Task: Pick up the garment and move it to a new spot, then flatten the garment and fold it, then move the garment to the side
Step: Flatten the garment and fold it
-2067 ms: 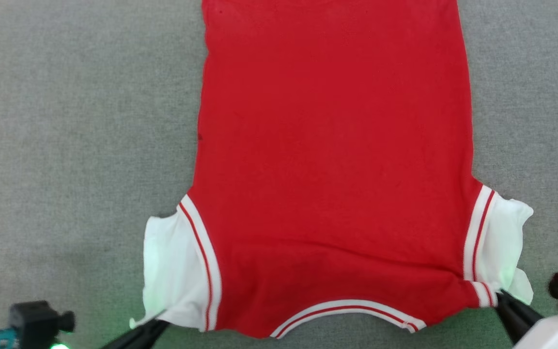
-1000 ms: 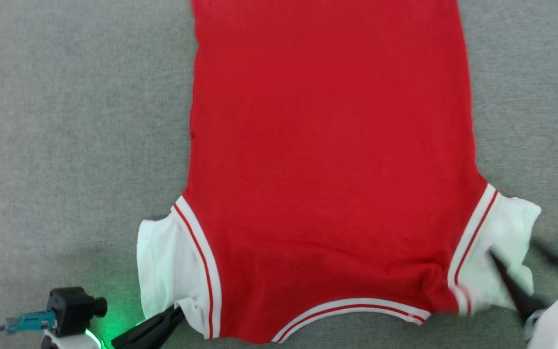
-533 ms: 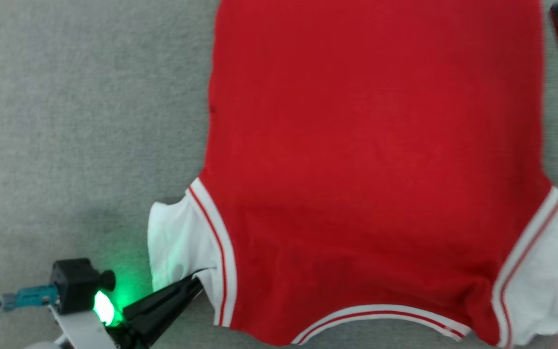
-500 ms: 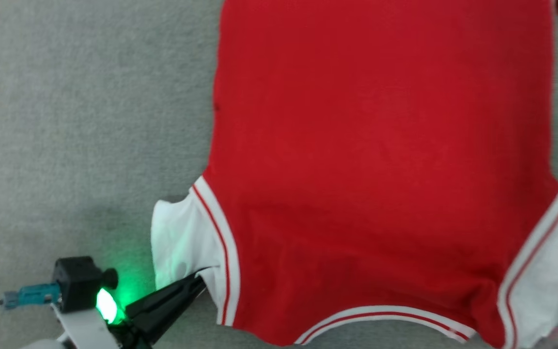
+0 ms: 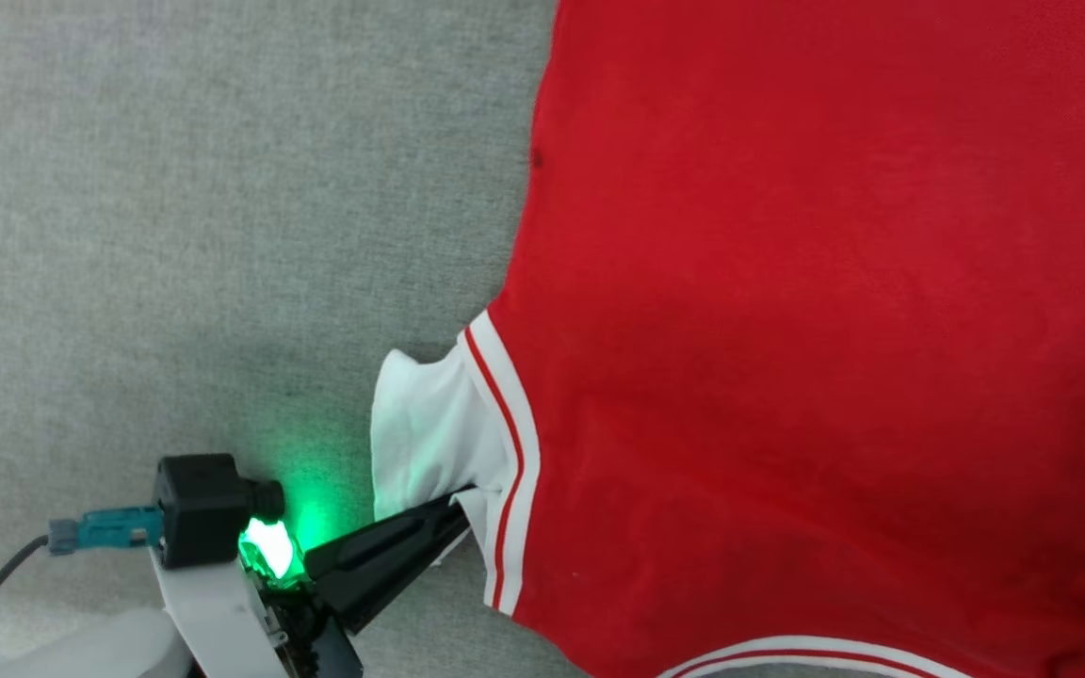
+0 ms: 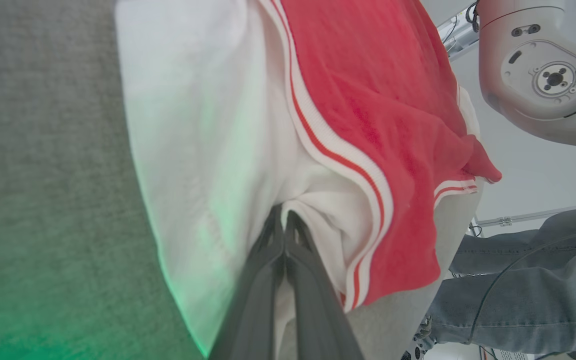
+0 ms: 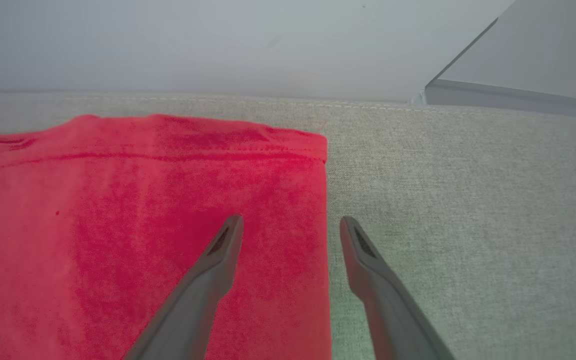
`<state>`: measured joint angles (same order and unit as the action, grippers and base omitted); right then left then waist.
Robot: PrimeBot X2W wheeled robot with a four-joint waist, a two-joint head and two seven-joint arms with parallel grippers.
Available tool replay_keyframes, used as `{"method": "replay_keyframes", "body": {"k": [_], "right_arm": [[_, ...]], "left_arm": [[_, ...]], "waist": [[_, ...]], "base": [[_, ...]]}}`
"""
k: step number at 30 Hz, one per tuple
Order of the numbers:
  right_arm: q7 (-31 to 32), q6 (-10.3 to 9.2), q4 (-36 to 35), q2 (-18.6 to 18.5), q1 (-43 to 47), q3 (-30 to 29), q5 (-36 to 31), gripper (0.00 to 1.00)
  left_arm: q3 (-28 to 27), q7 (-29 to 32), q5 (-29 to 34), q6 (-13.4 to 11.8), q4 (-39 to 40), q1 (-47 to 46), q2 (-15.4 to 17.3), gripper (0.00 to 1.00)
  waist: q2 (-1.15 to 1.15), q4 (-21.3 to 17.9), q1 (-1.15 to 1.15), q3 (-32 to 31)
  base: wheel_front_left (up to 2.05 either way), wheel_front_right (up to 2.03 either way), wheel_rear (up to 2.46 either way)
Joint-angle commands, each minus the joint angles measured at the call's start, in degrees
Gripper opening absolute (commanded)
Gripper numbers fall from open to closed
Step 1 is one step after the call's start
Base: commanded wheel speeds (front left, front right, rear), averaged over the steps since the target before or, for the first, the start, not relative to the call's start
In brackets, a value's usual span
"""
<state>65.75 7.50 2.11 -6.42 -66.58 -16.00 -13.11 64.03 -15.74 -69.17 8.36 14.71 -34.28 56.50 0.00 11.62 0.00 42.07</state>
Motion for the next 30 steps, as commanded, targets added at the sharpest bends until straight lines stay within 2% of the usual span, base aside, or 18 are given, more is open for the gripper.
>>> {"method": "replay_keyframes", "body": {"k": [1, 6, 7, 8, 9, 15, 19, 23, 30], "right_arm": [[-0.9, -0.02, 0.1, -0.6, -0.9, -1.4, -1.2, 1.0], [-0.8, -0.01, 0.9, 0.3, -0.2, -3.6, -2.4, 1.0], [-0.7, 0.0, 1.3, 0.9, 0.2, -3.7, -2.1, 0.91], [-0.8, 0.0, 1.6, 1.3, 0.7, -3.8, -2.0, 0.42], [-1.1, 0.0, 1.8, 1.6, 1.1, -3.8, -1.9, 0.0], [-2.6, -0.01, 2.0, 2.5, 1.3, -4.8, -0.3, 0.0], [-2.5, -0.01, 0.4, 2.4, 3.1, -3.8, 1.6, 0.0], [-0.9, -0.02, -1.7, 0.0, 8.2, -2.6, 5.5, 0.0], [4.9, -0.02, -8.6, -7.1, 21.5, 0.6, 17.2, 0.0]], "left_arm": [[1.4, 1.1, -1.6, -1.6, -5.3, 1.1, 1.0, 0.0], [1.2, 1.3, -2.1, -1.8, -5.9, 1.0, 1.7, 0.0], [1.1, 1.3, -2.2, -1.8, -6.0, 1.0, 1.7, 0.0], [1.1, 1.3, -2.4, -1.8, -6.0, 0.9, 1.7, 0.0], [0.9, 1.3, -2.2, -1.8, -5.9, 0.8, 1.6, 0.0], [-3.1, 1.1, -2.5, -1.8, -6.3, 1.5, 1.6, 0.0], [-8.1, 0.8, -2.6, -1.8, -5.7, 3.9, 1.9, 0.0], [-12.5, 0.8, -2.8, -1.6, -4.6, 8.1, 1.6, 0.0], [-17.0, 0.6, -3.0, -0.9, -3.1, 14.6, 1.2, 0.0]], "waist": [[0.0, 1.8, 0.0, 1.8], [0.0, 1.3, 0.0, 2.5], [0.0, 1.1, 0.0, 2.4], [0.0, 0.9, 0.0, 2.4], [0.0, 0.7, 0.0, 2.2], [0.0, -0.9, 0.0, 0.5], [0.0, -3.1, 0.0, -2.4], [0.0, -5.6, 0.0, -6.5], [0.0, -10.1, 0.0, -12.7]], "base": [[0.0, 0.0, 0.0], [0.0, 0.0, 0.0], [0.0, 0.0, 0.0], [0.0, 0.0, 0.0], [0.0, 0.0, 0.0], [0.0, 0.0, 0.0], [0.0, 0.0, 0.0], [0.0, 0.0, 0.0], [0.0, 0.0, 0.0]]}}
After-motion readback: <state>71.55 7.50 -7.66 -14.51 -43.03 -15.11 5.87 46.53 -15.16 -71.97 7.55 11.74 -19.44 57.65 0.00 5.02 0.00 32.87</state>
